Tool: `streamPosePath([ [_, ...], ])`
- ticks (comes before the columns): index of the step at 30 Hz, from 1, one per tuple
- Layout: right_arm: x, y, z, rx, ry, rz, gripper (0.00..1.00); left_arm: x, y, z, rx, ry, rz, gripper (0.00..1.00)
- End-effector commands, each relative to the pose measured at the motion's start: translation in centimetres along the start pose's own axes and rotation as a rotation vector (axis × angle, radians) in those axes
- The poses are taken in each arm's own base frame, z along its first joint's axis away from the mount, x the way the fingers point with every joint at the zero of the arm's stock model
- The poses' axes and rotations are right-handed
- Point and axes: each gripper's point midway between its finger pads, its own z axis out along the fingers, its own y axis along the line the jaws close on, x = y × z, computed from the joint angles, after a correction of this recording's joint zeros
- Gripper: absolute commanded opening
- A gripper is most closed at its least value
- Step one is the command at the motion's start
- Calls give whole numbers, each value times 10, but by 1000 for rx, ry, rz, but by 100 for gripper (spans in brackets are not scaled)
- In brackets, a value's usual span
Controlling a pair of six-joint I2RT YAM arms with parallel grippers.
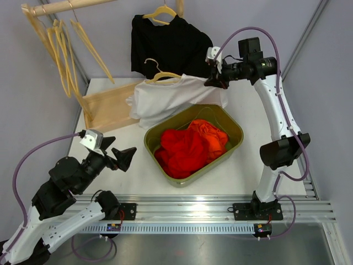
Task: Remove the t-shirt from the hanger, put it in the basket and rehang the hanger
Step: Grab a hanger with a tshirt on it with the right arm, then remove the tshirt from the hanger
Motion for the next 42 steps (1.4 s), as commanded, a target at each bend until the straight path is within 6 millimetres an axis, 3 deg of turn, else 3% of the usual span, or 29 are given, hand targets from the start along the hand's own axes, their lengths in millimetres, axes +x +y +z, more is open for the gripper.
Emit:
streamPosePath([
  [1,-30,55,-21,-137,-49,-202,0,-14,-9,-3,63,-22,71,99],
  [5,-36,91,-17,-249,-42,-299,0,-28,-16,-5,100,-28,115,99],
  [9,-52,124,-13,-336,-83,-327,0,-32,-11,-3,86,-10,220,99],
  [11,-57,131,-14,-350,-104,-333,0,-31,-6,-4,76,-27,261,99],
  [12,-63,136,-14,-361,-124,-341,0,-22,-5,-1,87,-17,326,98],
  [20,-71,156,-16,-421,-149,-370,0,-30,-2,7,86,-176,517,93],
  [28,-69,164,-16,-448,-148,-382,0,-39,-15,37,115,-184,660,85],
  [33,-69,167,-17,-460,-158,-389,0,-40,-28,51,169,-170,675,75],
  [34,-69,168,-18,-461,-159,-391,0,-42,-30,53,175,-175,678,65],
  [38,-70,170,-19,-467,-166,-397,0,-37,-30,61,176,-158,678,42],
  [42,-70,172,-20,-475,-170,-392,0,-38,-27,65,163,-162,678,40],
])
